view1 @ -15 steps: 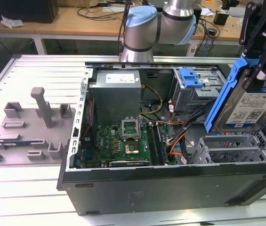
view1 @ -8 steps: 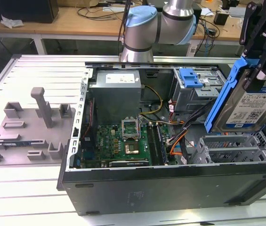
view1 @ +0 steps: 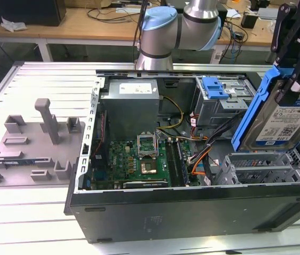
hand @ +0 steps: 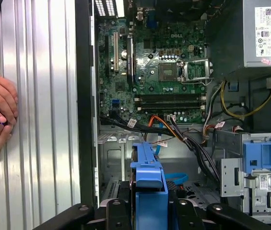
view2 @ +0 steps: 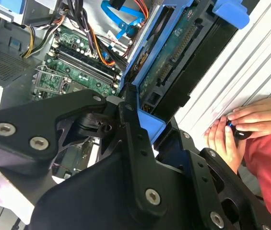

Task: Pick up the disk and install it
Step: 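Insert the disk into the insertion slot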

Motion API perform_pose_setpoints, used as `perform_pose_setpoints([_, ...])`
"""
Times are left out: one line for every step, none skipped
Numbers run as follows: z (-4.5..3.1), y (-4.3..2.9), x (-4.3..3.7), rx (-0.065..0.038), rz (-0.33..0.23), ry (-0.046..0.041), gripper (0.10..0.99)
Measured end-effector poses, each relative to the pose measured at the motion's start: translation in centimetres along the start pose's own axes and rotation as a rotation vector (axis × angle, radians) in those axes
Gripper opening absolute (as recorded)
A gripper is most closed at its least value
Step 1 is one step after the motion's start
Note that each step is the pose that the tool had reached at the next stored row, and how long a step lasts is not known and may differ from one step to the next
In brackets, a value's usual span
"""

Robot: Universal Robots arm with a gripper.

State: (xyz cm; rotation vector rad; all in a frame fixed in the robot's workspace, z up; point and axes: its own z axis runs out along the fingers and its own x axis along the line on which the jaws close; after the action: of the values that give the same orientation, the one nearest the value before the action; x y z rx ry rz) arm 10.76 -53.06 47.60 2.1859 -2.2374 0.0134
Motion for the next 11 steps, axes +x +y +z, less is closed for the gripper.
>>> perform_pose_setpoints([0.02, 0.0, 0.0, 0.0, -0.001, 0.0001, 0.365])
perform_pose_setpoints([0.06, 0.0, 0.0, 0.0, -0.002, 0.0002, 0.365])
perform_pose_setpoints([0.15, -0.01, 0.0, 0.0, -0.003, -0.0001, 0.365])
perform_pose_setpoints([0.23, -0.01, 0.0, 0.0, -0.005, 0.0001, 0.365])
perform_pose_setpoints([0.31, -0.01, 0.0, 0.0, -0.007, 0.0001, 0.365])
perform_pose_setpoints([0.37, -0.01, 0.0, 0.0, -0.008, 0.0001, 0.365])
perform_pose_setpoints([0.41, -0.01, 0.01, 0.0, -0.01, 0.0, 0.365])
perform_pose_setpoints([0.46, -0.01, 0.02, 0.0, -0.012, 0.0001, 0.365])
perform_pose_setpoints([0.52, -0.02, 0.02, 0.0, -0.015, 0.0001, 0.365])
perform_pose_setpoints([0.58, -0.03, 0.04, 0.0, -0.018, 0.0001, 0.365])
perform_pose_setpoints([0.61, -0.04, 0.04, 0.0, -0.02, 0.0002, 0.365])
